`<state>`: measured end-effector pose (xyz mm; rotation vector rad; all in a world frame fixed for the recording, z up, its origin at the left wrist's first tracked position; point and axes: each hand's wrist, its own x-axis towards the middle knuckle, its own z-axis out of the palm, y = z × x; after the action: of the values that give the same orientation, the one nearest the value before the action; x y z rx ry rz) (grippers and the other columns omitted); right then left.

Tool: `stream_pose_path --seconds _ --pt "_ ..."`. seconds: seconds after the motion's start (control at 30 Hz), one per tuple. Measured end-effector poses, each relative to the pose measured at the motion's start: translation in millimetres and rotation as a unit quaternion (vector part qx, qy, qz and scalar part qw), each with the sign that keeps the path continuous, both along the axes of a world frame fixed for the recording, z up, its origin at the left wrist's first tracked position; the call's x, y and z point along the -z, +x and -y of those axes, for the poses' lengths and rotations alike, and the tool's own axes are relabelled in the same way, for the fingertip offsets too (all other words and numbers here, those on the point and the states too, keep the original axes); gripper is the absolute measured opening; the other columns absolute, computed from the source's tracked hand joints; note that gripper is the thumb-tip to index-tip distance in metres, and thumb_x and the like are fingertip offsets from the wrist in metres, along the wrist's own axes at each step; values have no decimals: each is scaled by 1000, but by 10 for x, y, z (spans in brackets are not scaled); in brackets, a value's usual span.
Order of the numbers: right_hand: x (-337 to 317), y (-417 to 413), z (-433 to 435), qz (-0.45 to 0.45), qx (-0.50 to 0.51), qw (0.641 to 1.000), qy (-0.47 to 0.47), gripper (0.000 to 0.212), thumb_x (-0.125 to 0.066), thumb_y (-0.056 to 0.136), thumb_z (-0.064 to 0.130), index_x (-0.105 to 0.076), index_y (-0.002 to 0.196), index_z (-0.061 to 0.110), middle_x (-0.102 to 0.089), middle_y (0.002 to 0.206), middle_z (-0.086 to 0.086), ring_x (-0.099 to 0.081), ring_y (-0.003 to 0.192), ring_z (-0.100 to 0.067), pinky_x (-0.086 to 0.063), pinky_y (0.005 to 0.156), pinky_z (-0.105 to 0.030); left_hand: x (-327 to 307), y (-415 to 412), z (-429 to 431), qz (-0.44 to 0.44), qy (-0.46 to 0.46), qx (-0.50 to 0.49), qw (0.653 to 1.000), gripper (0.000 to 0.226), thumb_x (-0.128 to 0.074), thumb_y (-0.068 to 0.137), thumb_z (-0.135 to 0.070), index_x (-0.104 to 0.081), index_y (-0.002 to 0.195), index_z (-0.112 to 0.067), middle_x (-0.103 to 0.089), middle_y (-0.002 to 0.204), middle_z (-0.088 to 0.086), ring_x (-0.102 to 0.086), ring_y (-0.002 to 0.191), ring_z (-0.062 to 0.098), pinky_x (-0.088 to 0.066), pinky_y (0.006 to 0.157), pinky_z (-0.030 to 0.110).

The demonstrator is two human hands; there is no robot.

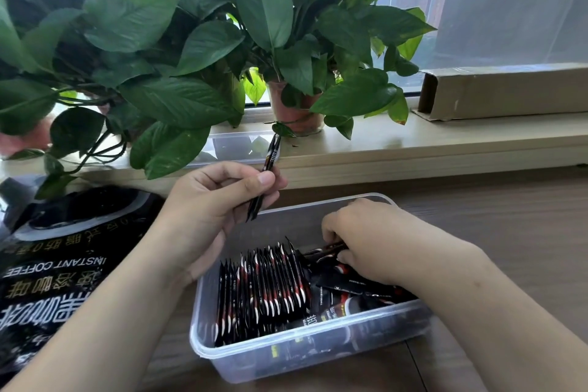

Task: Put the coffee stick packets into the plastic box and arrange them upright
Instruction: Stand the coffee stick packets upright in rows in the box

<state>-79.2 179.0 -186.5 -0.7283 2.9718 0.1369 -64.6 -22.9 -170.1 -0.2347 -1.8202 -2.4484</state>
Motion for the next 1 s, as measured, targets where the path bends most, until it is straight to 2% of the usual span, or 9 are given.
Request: stream_pose_path --seconds 0.1,0.17,0.33,0.43,0.53,0.63,0.77,0.83,1.0 --pt "42 -35 4 4 -1 1000 -13 4 -65 89 18 -65 93 20 -66 104 -3 -63 99 -26 -54 75 -34 0 2 4 2 0 4 1000 14 -78 55 -13 -70 65 -8 -76 87 19 -75 94 30 -61 84 33" --pt "46 -54 14 1 10 1000 -25 12 -65 88 15 -66 78 21 -65 92 -2 -64 90 -24 -50 67 -29 -4 5 10 3 0 7 1000 13 -78 55 -13 -70 64 -9 -76 86 18 -75 95 30 -61 83 33" --pt "-52 -53 -67 -46 -12 984 -170 19 -61 91 25 -68 75 18 -66 76 2 -61 77 -20 -54 73 -39 -6 7 9 2 8 7 1000 10 -78 56 -13 -71 62 -11 -76 88 16 -75 96 29 -61 77 28" --pt "-163 51 -115 -70 -6 951 -301 15 -66 91 29 -75 83 20 -70 75 7 -61 74 -8 -51 73 -31 0 6 32 2 17 2 1000 17 -82 54 -13 -70 66 -9 -76 84 14 -74 98 29 -61 83 31" --pt "-303 163 -124 -80 25 896 -436 10 -74 86 26 -78 78 23 -70 65 14 -60 64 2 -45 61 -11 -3 21 58 -14 -10 -12 1000 31 -97 47 -21 -74 67 -15 -76 89 14 -73 94 24 -59 87 30" --pt "-388 233 -58 -100 46 835 -540 6 -79 81 27 -79 76 25 -72 65 8 -62 57 -6 -47 56 -19 -35 60 31 -18 -36 -38 998 26 -94 51 -6 -74 66 -13 -76 89 14 -72 94 23 -58 77 23" --pt "-347 275 139 -124 49 791 -597 5 -83 77 31 -80 77 26 -73 64 11 -66 60 -5 -52 56 -20 -52 157 -84 -46 -96 -43 993 22 -86 48 -22 -76 64 -11 -77 78 8 -73 75 16 -57 70 22" --pt "-296 269 218 -149 34 793 -590 6 -80 80 31 -82 81 26 -73 66 10 -67 64 -6 -53 61 -23 -51 169 -116 -47 -115 -47 991 22 -86 48 -22 -76 64 -11 -77 75 8 -72 69 15 -59 68 24" --pt "-240 240 292 -179 -50 844 -502 22 -61 92 29 -80 92 18 -72 83 8 -65 81 -7 -49 74 -27 -39 143 -90 -30 -102 -53 993 24 -86 49 -23 -76 65 -9 -75 72 13 -69 67 17 -60 67 27"
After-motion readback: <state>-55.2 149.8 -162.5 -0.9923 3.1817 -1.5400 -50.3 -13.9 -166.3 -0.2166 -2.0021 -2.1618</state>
